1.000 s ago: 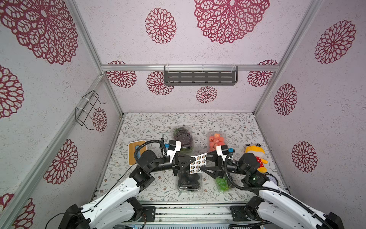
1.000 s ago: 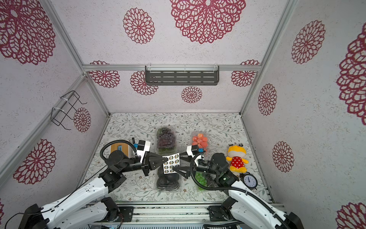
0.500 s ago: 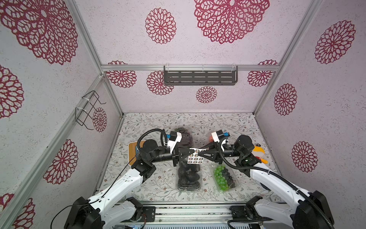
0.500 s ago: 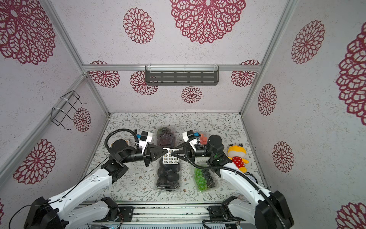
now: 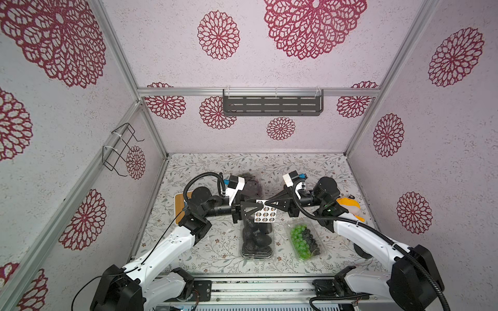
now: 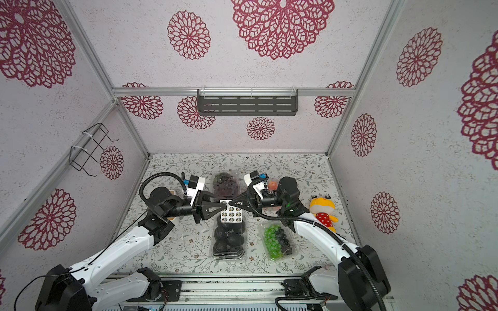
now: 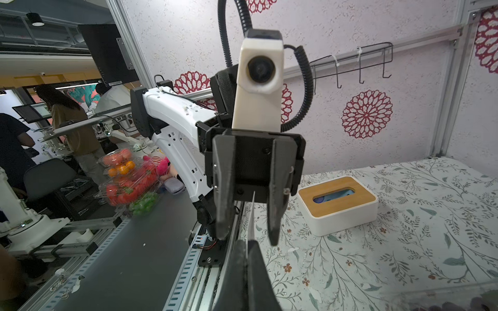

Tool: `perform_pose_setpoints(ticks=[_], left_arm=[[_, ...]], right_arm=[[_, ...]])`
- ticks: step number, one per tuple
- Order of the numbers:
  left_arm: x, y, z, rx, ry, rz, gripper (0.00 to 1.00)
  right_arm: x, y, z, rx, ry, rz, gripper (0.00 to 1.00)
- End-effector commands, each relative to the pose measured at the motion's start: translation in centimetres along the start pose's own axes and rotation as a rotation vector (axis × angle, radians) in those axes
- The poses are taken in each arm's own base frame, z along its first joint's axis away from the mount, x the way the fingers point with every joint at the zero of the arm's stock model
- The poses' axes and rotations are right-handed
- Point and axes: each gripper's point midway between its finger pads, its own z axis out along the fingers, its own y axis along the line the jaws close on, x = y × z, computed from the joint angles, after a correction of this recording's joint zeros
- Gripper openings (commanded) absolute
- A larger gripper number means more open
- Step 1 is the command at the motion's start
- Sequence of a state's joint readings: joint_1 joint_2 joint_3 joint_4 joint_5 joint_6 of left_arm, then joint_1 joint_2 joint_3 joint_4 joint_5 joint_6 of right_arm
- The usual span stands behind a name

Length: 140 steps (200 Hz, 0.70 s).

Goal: Label fruit boxes
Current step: Adjust the label sticker.

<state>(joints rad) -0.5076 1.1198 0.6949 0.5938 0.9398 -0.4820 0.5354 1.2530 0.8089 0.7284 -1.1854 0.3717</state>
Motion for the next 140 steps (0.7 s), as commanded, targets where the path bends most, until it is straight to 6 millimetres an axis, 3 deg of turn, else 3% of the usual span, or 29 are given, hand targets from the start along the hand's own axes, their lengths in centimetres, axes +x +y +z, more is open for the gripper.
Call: perform_pose_setpoints(ticks=[1,23,50,72,81,113,140], left_arm=[[-2.2,-0.3,-1.6,0.039,-0.080,0.042,0.40],[-1.9,0.3,-1.5,0.056,-0.053,0.016,0.31],[-0.5,1.2,-1.2,0.060,-0.012,-0.016,0.34],[-0.1,1.5,-1.2,0.053,-0.010,-0.012,0.47],[-0.1,1.5,-1.2,0.054,-0.007,-0.001,0.47],[-0.1,1.8,-0.9,0.062,0.002,0.005,0.23],[0.3,2.2,-0.8,0.062,0.011,-0.014,0.21]], right_arm=[[-2.4,0.4,-0.5,-0.024,-0.024,-0.086,0.00],[-2.5,-0.1,-0.3,-0.034,-0.019,-0.081,0.00],[-2.4,-0.9,-0.3,-0.037,-0.012,-0.069,0.00],[-2.3,-1.5,-0.1,-0.042,-0.007,-0.055,0.00],[-2.2,-1.8,-0.1,-0.044,-0.008,-0.050,0.00],[-2.1,-2.0,0.2,-0.074,-0.004,-0.025,0.00],[-2.1,-1.8,0.0,-0.066,-0.006,-0.036,0.00]])
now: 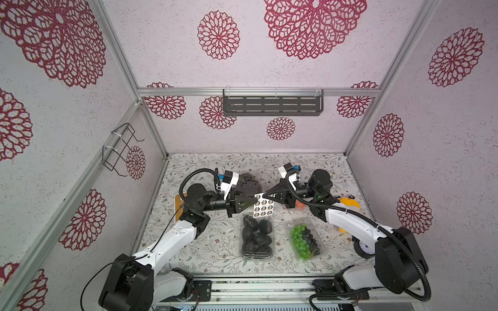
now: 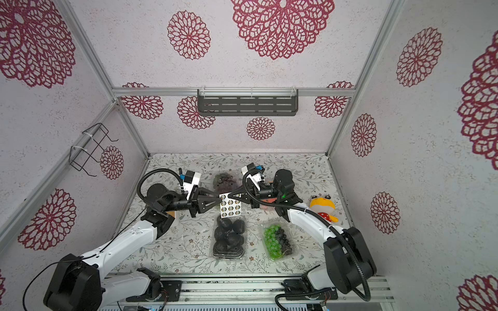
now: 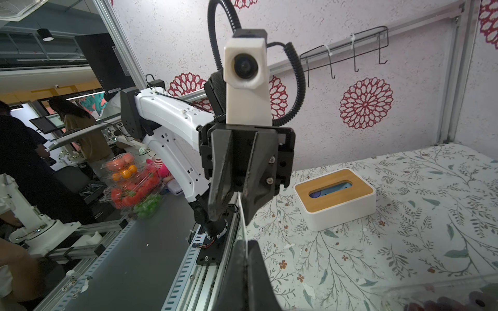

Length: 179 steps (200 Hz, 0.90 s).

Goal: Label fruit boxes
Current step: Adjust the label sticker.

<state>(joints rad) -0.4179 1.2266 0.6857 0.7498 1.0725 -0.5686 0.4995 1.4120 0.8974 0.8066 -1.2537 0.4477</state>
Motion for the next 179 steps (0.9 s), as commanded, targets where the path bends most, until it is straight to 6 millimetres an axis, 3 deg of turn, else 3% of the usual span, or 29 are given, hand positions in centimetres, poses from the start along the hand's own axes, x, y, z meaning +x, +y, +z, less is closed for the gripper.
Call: perform_pose_setpoints(ticks=[1,29,101,119,179], left_arm=[[-0.5,0.0,0.1,0.018,0.000,0.030,0.20],[-0.4,0.2,0.1,0.019,-0.001,0.024,0.10],[-0.8,0.8,0.4,0.020,-0.002,0.006,0.13],[-0.7,1.0,0.5,0.022,-0.003,-0.003,0.00],[-0.7,0.8,0.6,0.055,-0.009,-0.013,0.00]], right_arm=[[-2.2,1.7,-0.3,-0.037,-0.019,-0.102,0.00],[-2.1,1.7,-0.3,-0.033,-0.019,-0.103,0.00],[-1.3,2.0,-0.3,-0.056,-0.003,-0.100,0.00],[-1.2,2.0,-0.3,-0.054,-0.002,-0.100,0.00],[-1.0,1.7,-0.3,-0.055,0.000,-0.098,0.00]])
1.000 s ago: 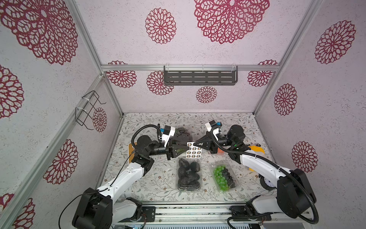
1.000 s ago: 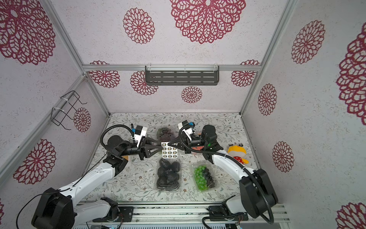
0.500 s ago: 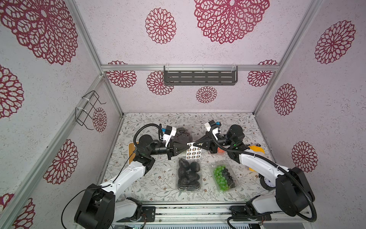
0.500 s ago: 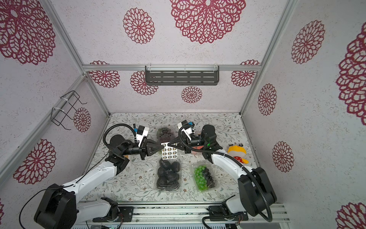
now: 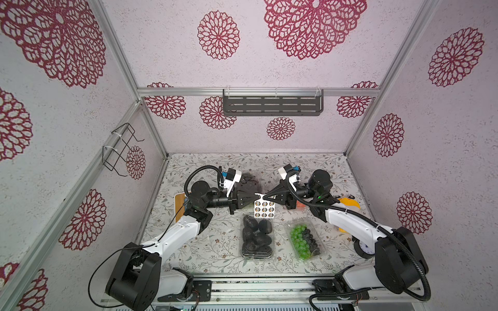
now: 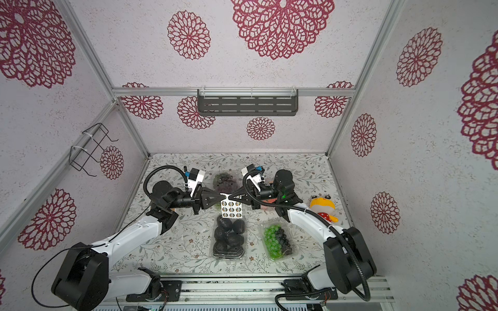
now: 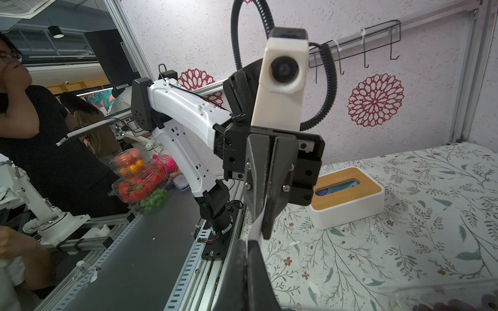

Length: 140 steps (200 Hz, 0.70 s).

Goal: Label fruit boxes
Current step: Adjust the label sticker.

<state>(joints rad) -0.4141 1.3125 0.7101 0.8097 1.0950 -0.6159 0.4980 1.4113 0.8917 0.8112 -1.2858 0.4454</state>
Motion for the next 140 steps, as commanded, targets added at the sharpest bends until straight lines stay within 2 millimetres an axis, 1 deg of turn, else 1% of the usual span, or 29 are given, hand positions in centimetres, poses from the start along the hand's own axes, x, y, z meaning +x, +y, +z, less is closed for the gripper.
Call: perform_pose_setpoints(ticks=[1,18,74,140], left_arm=[[-1.16,-0.77,0.00,0.041,-0.019,0.035,0.00],[-1.17,-1.10,-0.02,0.058,-0.016,0.039,0.00],[-0.90,-0.71,0.28,0.076,-0.012,0.017,0.00],[-0.84,-0.93,0.39,0.107,-0.015,0.011,0.00]], right_arm=[[-1.37,1.28,-0.16,-0.028,-0.012,-0.097,0.00],[-1.34,1.17,-0.16,-0.026,-0.013,-0.094,0.00],[-1.28,0.96,-0.07,-0.028,-0.012,-0.088,0.00],[-1.17,0.82,0.03,-0.029,-0.011,-0.085,0.00]])
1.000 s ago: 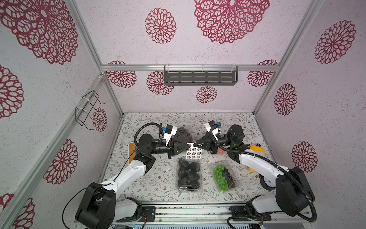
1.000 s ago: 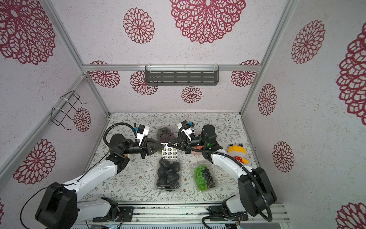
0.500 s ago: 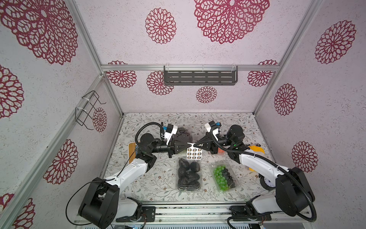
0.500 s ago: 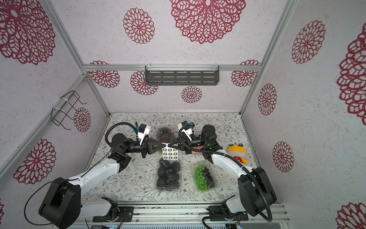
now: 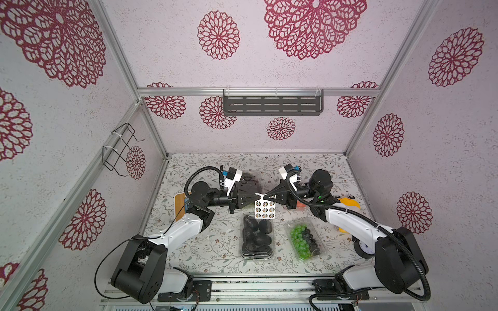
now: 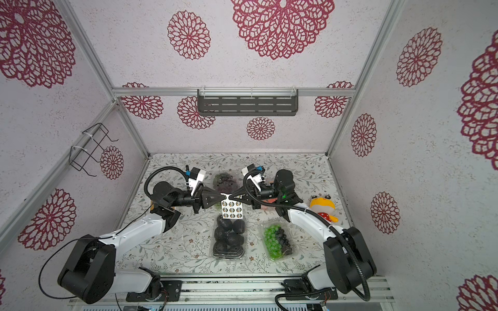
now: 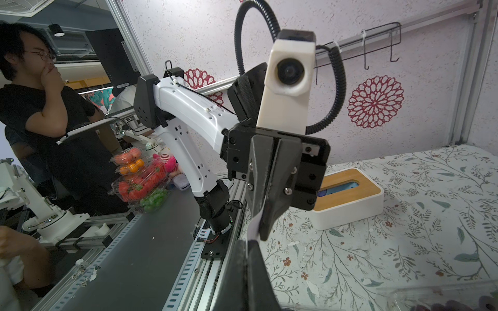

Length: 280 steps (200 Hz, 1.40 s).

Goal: Label fruit boxes
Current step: Adjust the label sticker.

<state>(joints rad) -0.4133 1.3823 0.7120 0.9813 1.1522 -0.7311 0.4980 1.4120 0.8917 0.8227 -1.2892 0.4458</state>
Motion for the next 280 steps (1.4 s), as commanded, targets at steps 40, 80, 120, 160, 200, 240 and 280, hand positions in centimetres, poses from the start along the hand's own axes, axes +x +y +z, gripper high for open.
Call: perform_pose_setpoints(ticks=[40,80,120,160,200,240,280], left_arm=[[-1.1,-1.1,0.2,0.062,-0.025,0.028,0.00],[-0.8,-0.1,0.8,0.069,-0.012,-0.018,0.00],[-0.7,0.1,0.7,0.054,-0.019,-0.021,0.00],[-0.8,0.0,0.8,0.050,-0.018,-0.017,0.00],[-0.7,0.0,0.9,0.045,-0.014,-0.016,0.00],[-0.5,0.0,0.9,0.030,-0.005,-0.014,0.00],[-0.4,-0.2,0.9,0.024,0.000,-0.010,0.00]], right_arm=[[-0.8,-0.2,0.2,-0.009,0.000,-0.060,0.00],[-0.6,-0.3,0.3,-0.021,-0.002,-0.052,0.00],[-0.6,0.0,0.2,-0.028,-0.002,-0.056,0.00],[-0.6,0.1,0.1,-0.017,-0.001,-0.067,0.00],[-0.4,-0.3,0.2,-0.011,0.002,-0.060,0.00],[-0.2,-0.6,0.3,-0.006,0.006,-0.053,0.00],[0.1,-1.2,0.2,0.034,0.026,-0.056,0.00]])
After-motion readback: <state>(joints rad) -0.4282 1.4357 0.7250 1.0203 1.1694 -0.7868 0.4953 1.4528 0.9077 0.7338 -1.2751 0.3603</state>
